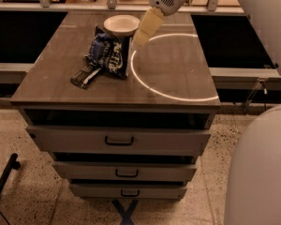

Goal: Move blue chip bag near rxbar chocolate

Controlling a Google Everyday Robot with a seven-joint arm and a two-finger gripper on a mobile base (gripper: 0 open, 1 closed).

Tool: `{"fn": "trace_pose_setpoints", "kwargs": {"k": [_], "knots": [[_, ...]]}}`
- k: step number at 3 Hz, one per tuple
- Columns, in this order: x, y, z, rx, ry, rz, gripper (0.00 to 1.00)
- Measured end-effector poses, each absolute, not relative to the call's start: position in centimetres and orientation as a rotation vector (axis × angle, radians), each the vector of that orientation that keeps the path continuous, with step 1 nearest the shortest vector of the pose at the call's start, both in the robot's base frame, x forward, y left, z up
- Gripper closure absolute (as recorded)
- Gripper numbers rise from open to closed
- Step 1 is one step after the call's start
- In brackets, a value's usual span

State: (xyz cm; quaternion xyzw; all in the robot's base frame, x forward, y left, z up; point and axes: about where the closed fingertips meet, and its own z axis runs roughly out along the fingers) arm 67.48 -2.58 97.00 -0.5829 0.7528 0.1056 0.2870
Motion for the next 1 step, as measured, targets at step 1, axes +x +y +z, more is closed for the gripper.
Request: {"fn": "trace_pose_setpoints", "kwargs": {"k": [1], "knots": [[67.48,-2.58,97.0,-1.557,2.011,0.282,0.0]]}}
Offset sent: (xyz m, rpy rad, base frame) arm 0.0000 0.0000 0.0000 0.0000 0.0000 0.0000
